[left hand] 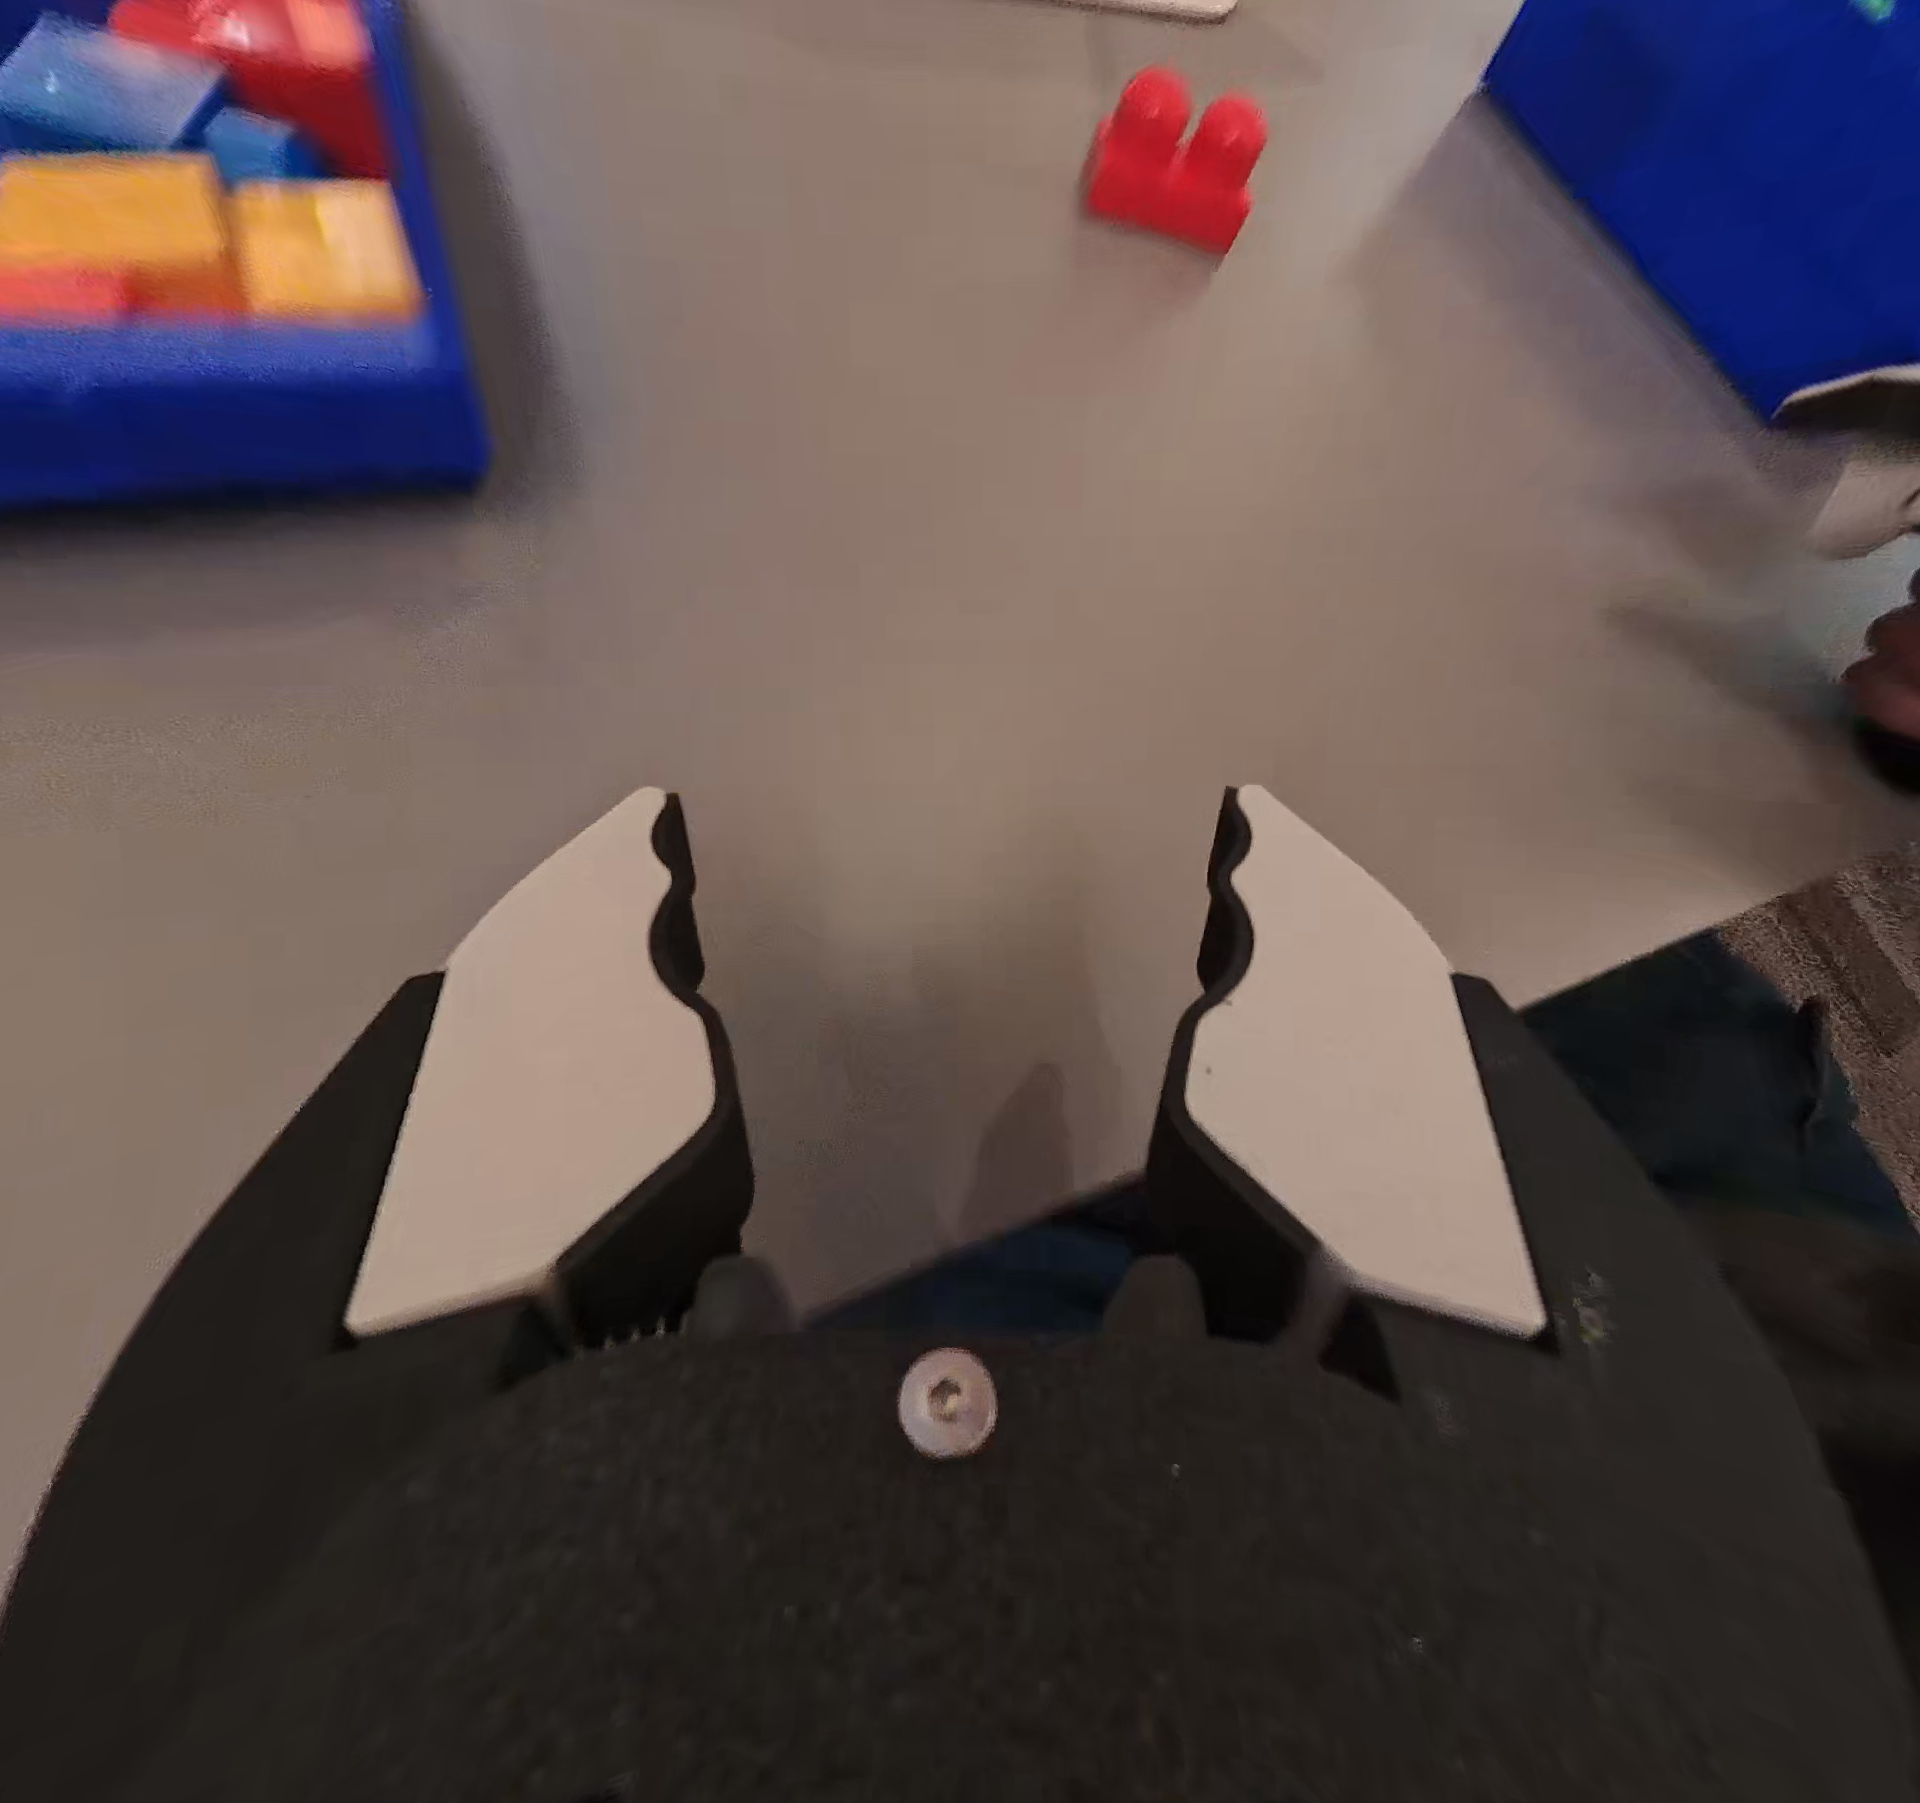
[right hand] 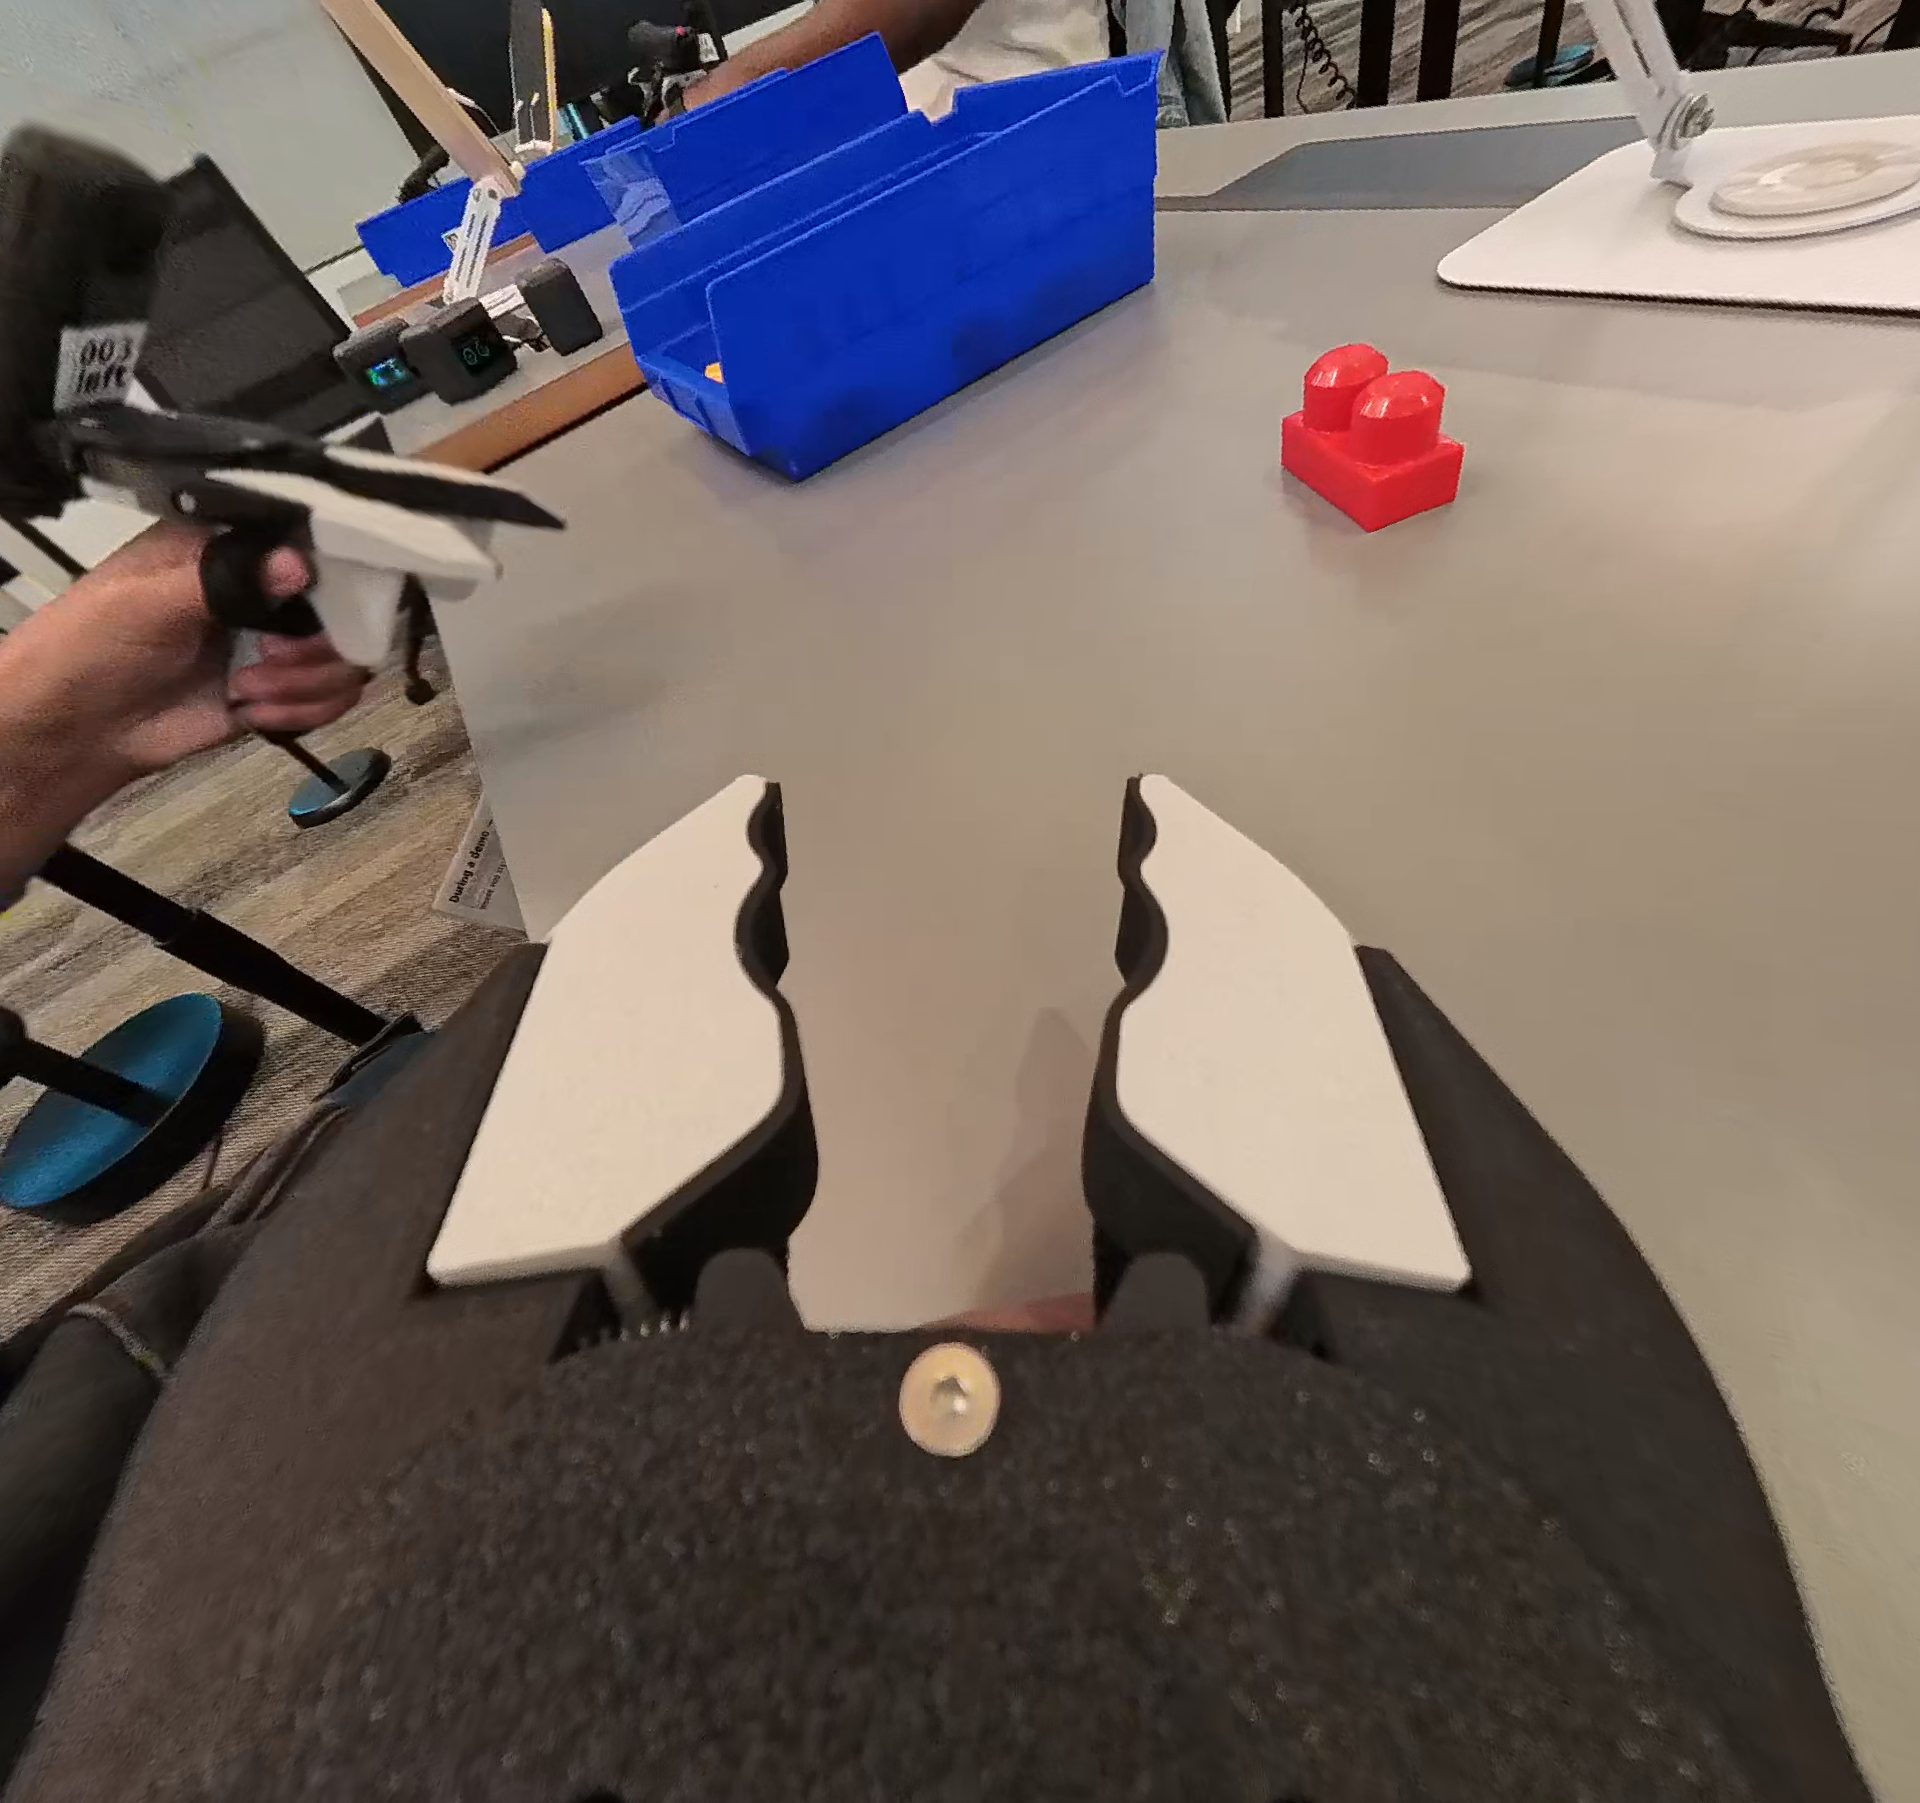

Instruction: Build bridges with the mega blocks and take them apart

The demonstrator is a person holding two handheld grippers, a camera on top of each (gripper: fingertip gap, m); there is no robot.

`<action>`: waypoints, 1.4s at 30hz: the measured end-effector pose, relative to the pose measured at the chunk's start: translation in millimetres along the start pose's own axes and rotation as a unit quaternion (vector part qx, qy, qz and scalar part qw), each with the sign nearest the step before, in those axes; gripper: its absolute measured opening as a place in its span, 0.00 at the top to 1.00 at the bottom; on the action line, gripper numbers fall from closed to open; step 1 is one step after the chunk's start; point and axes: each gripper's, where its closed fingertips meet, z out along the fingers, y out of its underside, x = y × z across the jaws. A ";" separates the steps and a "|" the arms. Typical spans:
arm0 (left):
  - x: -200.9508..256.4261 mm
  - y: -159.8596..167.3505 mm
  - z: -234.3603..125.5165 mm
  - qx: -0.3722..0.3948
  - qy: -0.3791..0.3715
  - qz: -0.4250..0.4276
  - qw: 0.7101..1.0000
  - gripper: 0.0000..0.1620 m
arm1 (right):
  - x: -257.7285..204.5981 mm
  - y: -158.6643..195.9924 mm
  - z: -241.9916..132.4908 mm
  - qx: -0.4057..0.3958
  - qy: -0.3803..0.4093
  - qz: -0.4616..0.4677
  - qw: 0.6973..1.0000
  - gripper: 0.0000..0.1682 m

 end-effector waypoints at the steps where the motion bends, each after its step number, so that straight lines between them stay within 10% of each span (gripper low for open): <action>1: -12.2 10.9 -11.0 -0.005 -0.008 -0.011 1.000 0.43 | 0.0 0.5 1.8 -0.003 -0.003 0.003 1.000 0.63; 6: -82.1 -16.0 -23.7 -0.012 -0.046 -0.012 0.999 0.46 | 0.3 0.8 9.8 -0.013 -0.005 0.002 1.000 0.64; 14: -185.8 -121.2 59.8 -0.141 -0.121 0.074 0.980 0.44 | -2.2 4.5 15.4 -0.031 -0.005 -0.012 0.999 0.64; 26: -202.7 -76.7 139.1 -0.354 -0.062 0.083 0.930 0.57 | -2.6 5.7 16.1 -0.034 -0.011 -0.006 0.999 0.65; 36: -163.3 -132.5 83.7 -0.149 -0.041 0.020 0.988 0.59 | -2.7 4.7 14.9 -0.029 -0.011 -0.006 1.000 0.66; 42: -27.6 -109.4 38.4 -0.040 0.040 0.065 0.996 0.59 | -2.3 3.3 13.4 -0.023 -0.014 0.000 1.000 0.66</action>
